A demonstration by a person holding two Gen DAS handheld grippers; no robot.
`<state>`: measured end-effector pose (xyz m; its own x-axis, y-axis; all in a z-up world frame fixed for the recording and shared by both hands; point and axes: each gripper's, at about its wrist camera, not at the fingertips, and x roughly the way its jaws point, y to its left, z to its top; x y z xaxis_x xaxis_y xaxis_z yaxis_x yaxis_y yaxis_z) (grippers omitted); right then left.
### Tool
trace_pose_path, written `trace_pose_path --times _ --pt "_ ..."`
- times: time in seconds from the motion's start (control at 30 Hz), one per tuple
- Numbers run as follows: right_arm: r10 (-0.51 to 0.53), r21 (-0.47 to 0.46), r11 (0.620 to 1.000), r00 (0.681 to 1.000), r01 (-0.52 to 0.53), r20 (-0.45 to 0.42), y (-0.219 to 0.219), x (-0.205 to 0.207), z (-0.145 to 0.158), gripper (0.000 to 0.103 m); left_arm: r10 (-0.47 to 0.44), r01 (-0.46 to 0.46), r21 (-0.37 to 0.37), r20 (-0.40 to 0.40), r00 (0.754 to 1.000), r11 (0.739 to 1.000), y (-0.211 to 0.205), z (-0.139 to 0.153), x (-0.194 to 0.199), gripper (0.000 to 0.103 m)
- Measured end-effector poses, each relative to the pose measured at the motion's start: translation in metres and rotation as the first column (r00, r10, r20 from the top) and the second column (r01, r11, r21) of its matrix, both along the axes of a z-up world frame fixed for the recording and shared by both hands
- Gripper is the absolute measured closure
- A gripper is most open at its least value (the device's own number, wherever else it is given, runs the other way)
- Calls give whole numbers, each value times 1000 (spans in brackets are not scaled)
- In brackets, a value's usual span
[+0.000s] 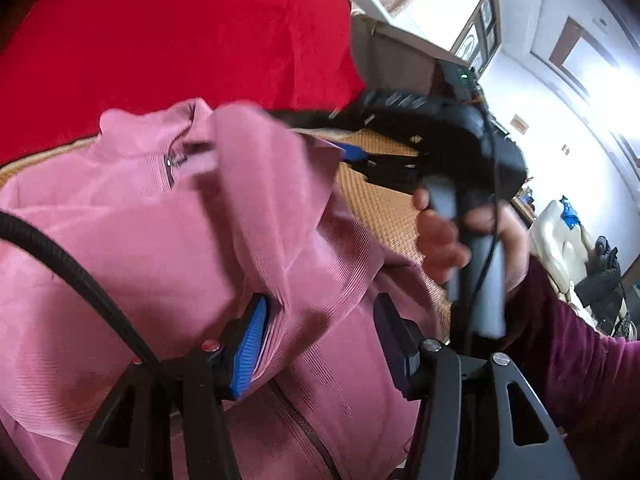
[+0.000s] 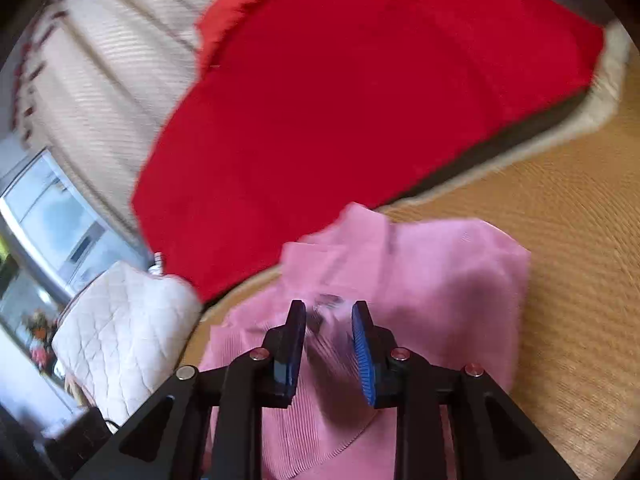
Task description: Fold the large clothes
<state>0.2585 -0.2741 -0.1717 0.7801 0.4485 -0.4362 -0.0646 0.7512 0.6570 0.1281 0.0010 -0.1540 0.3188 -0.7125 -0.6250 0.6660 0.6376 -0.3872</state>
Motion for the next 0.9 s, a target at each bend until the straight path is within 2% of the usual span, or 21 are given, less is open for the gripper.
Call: trace_pose_path --times 0.03,0.07,0.2,0.33,0.43,0.5,0.57,0.63,0.7,0.77,0.8,0.83,0.87,0.9 --pt "-16 44 999 999 17 -30 -12 -3 -4 26 -3 3 -2 -12 1000 1000 -2 -3 0 42" --pt "-27 70 997 999 30 -36 -18 -6 -6 20 -5 5 -5 -21 1000 1000 -5 -4 1 41" --pt "2 149 989 1000 2 -30 -48 -21 -2 19 -47 47 21 -20 999 999 -22 -8 -7 35" --pt "21 152 988 999 -14 -43 -62 -29 -1 19 -103 103 87 -1 995 991 -44 -14 -16 35" --pt "46 133 990 996 -37 -71 -63 -29 -3 19 -85 81 101 36 996 992 -37 -3 -16 35" --pt "69 94 994 994 -60 -90 -58 -28 -6 20 -18 12 65 87 996 998 -14 16 -13 35" --pt "92 42 995 987 -88 -130 -51 -25 -11 21 86 -87 5 102 991 996 19 30 -6 35" --pt "140 43 990 979 -135 -149 -41 -22 -17 26 203 -201 -29 81 976 979 49 36 7 35" --pt "163 -6 986 974 -166 -157 -29 -23 -17 27 345 -344 -25 43 938 939 80 34 24 35" --pt "161 -128 974 970 -186 -184 -11 -24 -19 34 452 -452 23 3 892 892 101 25 36 35" --pt "166 -161 967 966 -199 -197 -5 -24 -22 47 492 -490 71 -16 871 869 105 19 41 35" --pt "158 -231 951 965 -206 -211 6 -25 -24 70 523 -517 115 -33 852 848 110 11 46 35" --pt "150 -289 935 966 -208 -212 12 -27 -25 77 546 -534 151 -48 837 832 114 5 47 35" --pt "141 -334 920 968 -205 -206 18 -29 -24 78 557 -540 176 -61 828 823 115 -1 50 35"
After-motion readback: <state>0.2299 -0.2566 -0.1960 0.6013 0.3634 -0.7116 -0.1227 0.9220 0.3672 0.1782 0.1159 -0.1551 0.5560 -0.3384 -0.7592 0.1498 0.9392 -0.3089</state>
